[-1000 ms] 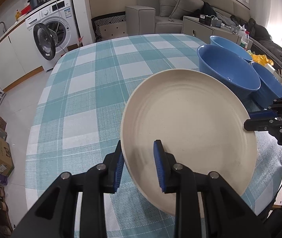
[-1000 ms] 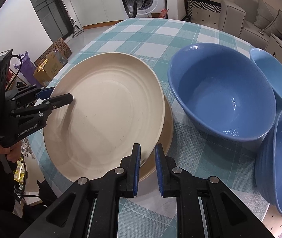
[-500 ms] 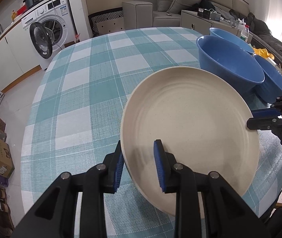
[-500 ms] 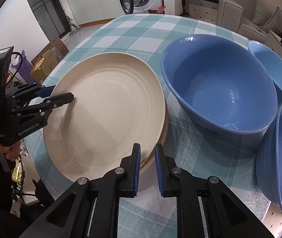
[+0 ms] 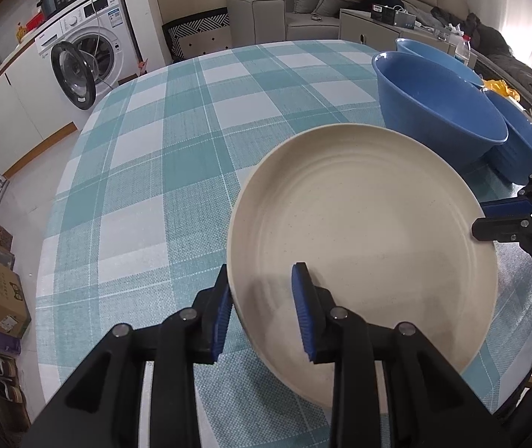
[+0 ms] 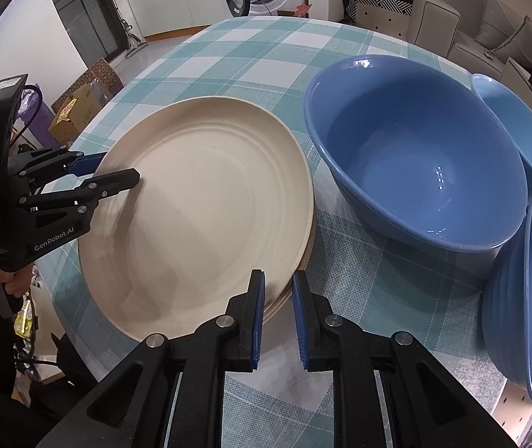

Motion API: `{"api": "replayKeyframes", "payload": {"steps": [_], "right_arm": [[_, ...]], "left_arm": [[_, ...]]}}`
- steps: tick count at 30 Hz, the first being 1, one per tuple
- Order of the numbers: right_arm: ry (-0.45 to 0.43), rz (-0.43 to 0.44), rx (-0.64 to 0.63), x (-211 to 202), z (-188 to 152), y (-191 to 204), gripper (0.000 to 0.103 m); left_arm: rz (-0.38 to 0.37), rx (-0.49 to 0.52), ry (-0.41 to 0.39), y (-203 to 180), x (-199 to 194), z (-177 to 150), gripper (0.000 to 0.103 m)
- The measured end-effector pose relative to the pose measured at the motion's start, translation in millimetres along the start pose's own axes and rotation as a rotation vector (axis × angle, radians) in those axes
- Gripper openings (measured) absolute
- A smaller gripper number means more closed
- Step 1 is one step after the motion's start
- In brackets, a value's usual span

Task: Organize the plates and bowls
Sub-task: 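Carry the held plate over the stacked beige plates and lower it, then open the left gripper to release the plate onto the stack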

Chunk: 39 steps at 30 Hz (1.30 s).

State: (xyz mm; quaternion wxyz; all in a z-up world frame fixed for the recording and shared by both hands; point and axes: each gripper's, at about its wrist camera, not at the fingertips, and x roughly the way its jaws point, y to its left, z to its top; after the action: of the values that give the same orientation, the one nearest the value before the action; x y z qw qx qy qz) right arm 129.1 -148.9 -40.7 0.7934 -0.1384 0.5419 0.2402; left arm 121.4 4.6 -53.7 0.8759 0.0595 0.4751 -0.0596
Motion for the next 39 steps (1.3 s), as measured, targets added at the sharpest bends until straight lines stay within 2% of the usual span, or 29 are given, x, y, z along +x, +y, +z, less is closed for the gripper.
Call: {"api": "replayKeyframes", "payload": {"steps": [17, 33, 36, 39], "right_arm": [[-0.003, -0.09, -0.047, 8.1, 0.6, 8.2, 0.015], [-0.004, -0.077, -0.057, 5.6, -4.5, 7.5, 0.018], [-0.004, -0.068, -0.057, 4.2, -6.1, 5.7, 0.018], [-0.006, -0.075, -0.071, 2.1, -6.6, 7.1, 0.018]], "left_arm": [[0.03, 0.027, -0.004, -4.4, 3.8, -2.7, 0.03], [0.039, 0.038, -0.008, -5.9, 2.3, -4.8, 0.034], [0.05, 0.041, -0.006, -5.0, 1.3, -6.5, 0.04], [0.05, 0.034, -0.003, -1.7, -0.3, -8.9, 0.041]]}}
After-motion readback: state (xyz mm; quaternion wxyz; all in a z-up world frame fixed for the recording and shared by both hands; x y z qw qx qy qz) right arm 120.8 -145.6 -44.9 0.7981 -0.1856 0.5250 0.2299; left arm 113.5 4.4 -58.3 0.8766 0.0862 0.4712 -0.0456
